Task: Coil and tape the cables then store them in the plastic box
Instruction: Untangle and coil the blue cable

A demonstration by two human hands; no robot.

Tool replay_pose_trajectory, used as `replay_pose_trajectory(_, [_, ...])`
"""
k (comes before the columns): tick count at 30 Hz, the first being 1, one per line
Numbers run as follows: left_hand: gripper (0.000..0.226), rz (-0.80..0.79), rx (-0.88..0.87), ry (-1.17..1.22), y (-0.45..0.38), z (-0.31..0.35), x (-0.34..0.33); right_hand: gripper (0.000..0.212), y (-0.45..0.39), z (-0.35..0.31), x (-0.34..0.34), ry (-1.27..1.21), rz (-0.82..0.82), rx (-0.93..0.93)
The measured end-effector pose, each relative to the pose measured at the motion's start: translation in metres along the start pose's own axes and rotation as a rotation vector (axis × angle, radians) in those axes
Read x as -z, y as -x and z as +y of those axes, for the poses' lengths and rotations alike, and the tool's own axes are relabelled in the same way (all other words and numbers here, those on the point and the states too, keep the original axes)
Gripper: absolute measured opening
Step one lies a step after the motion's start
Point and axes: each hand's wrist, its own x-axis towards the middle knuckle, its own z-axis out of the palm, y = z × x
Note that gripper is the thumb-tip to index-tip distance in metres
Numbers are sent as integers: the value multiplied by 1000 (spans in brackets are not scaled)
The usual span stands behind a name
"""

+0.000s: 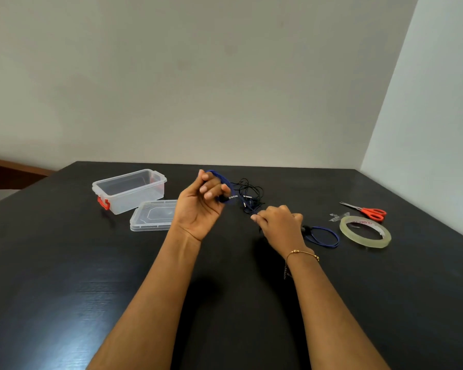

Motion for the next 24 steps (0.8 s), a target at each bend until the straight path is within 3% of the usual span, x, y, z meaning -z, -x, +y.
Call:
replay_pose_trajectory(4, [49, 123, -158, 101, -5, 1, 3, 31, 1, 0, -3, -83, -101, 5])
replay_pose_trajectory(8, [35, 288, -344, 64, -13, 6, 10, 27, 0, 0, 0, -245, -181, 85])
replay_pose_trajectory(13, [28, 507, -485, -400, -16, 1, 16, 33, -2, -2, 0, -277, -175, 201])
replay_pose_trajectory(17, [23, 566, -563, -816, -14, -4, 24, 37, 1, -6, 11, -579, -45, 258])
replay_pose_trajectory(20, [21, 508, -566, -1177, -11, -7, 28, 30, 4, -14, 20, -740, 9, 264])
replay_pose_trajectory(24, [26, 247, -430, -1724, -9, -19, 33, 27, 5, -20, 25, -750, 162, 262])
